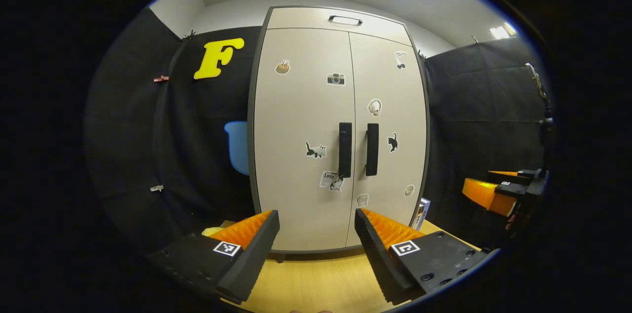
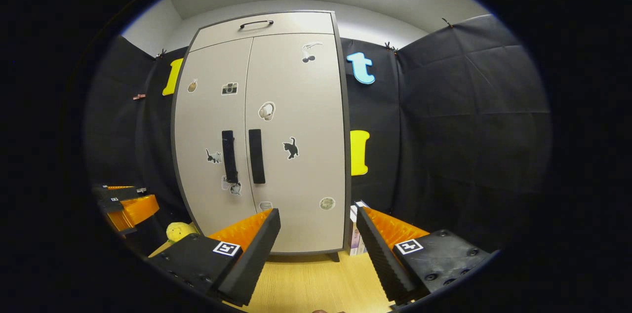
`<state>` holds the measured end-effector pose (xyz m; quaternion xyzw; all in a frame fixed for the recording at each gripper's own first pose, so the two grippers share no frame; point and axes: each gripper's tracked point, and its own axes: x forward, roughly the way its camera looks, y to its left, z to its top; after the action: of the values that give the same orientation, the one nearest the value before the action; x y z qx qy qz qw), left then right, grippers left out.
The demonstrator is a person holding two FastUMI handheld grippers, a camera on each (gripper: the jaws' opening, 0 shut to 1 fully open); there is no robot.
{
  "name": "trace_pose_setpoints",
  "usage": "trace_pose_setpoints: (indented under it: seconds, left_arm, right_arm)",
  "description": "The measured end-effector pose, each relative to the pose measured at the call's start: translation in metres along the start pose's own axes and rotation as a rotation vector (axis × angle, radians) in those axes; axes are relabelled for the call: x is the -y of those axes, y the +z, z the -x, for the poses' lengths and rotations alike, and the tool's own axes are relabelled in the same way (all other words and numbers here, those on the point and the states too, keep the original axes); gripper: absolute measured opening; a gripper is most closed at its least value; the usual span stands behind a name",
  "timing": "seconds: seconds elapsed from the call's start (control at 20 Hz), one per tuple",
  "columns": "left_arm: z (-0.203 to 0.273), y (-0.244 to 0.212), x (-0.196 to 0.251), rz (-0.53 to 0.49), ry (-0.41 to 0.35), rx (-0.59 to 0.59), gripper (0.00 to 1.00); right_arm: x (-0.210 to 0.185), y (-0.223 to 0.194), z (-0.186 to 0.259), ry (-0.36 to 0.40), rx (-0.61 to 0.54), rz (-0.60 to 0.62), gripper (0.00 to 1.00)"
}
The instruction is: Open the right door of the double-door shoe cabinet with the right hand, and open the left door with the left hand.
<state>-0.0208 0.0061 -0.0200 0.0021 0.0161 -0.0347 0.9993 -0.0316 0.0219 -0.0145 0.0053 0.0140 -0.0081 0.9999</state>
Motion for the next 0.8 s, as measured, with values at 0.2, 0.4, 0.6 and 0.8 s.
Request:
trace_pose_setpoints:
  seconds: [0.2,0.4,0.6,0.8]
  left_arm:
    - [0.004,-0.012,-0.008,-0.003,-0.009,-0.008,0.95]
    - [0.007,-0.016,-0.010,0.009,-0.021,-0.016,0.95]
    - [0.011,-0.014,-0.015,-0.005,-0.023,-0.009,0.95]
    - [0.012,-0.018,-0.017,-0.011,-0.035,-0.017,0.95]
  right_arm:
    - [-0.002,-0.009,0.000,-0.019,-0.034,-0.021,0.98]
    - [-0.007,0.000,-0.007,-0.008,-0.017,-0.021,0.98]
    - [-0.021,0.014,-0.021,0.011,-0.020,-0.051,0.98]
    - [-0.041,0.040,-0.046,0.056,0.031,-0.030,0.98]
